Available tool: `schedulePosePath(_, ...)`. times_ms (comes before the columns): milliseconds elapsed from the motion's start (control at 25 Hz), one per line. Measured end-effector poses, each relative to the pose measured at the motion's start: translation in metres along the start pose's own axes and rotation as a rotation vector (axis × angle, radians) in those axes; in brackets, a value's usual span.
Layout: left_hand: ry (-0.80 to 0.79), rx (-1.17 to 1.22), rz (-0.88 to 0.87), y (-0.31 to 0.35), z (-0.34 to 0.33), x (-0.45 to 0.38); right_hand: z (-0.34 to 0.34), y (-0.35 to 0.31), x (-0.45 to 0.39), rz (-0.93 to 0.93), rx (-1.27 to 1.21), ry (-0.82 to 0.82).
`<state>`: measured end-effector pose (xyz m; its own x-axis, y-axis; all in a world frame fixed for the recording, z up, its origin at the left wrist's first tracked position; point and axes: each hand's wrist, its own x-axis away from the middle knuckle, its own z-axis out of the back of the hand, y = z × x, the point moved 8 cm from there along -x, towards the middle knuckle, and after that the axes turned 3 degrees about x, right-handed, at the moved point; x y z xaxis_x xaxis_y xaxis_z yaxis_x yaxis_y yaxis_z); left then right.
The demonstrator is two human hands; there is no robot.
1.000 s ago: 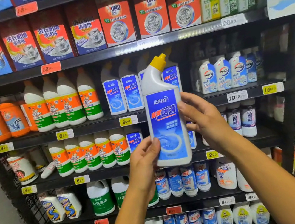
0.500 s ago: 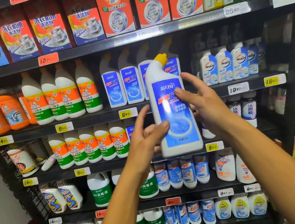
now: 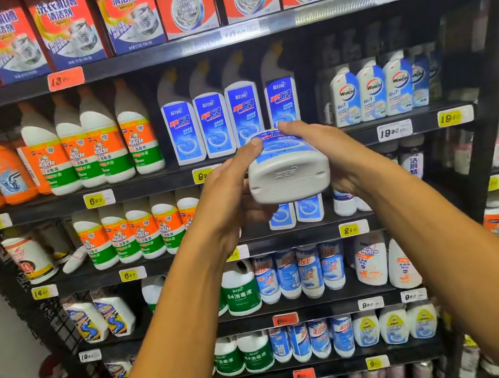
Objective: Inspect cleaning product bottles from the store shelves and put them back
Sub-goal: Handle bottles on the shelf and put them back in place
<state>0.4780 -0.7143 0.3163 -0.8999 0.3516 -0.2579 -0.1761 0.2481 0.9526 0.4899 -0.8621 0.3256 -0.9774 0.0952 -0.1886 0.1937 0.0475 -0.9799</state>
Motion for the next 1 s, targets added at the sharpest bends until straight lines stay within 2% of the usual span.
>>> schedulePosePath(320,-0.044,-0.043,-0.008,-0.004,0.0,-0.004,0.006,0.001,-0.007,0.035,-0.013,0.018)
schedulePosePath(560,-0.023,-0.069,0.012,-0.034,0.014,-0.001,0.013,0.003,-0.001,0.213,-0.023,0.081)
schedulePosePath(760,-0.066,-0.082,-0.002,-0.049,0.015,-0.003,0.007,0.006,0.006,0.256,-0.023,0.022)
schedulePosePath(1000,-0.011,-0.038,-0.061,-0.048,0.02,-0.011,0.002,-0.006,0.012,0.32,-0.001,-0.058)
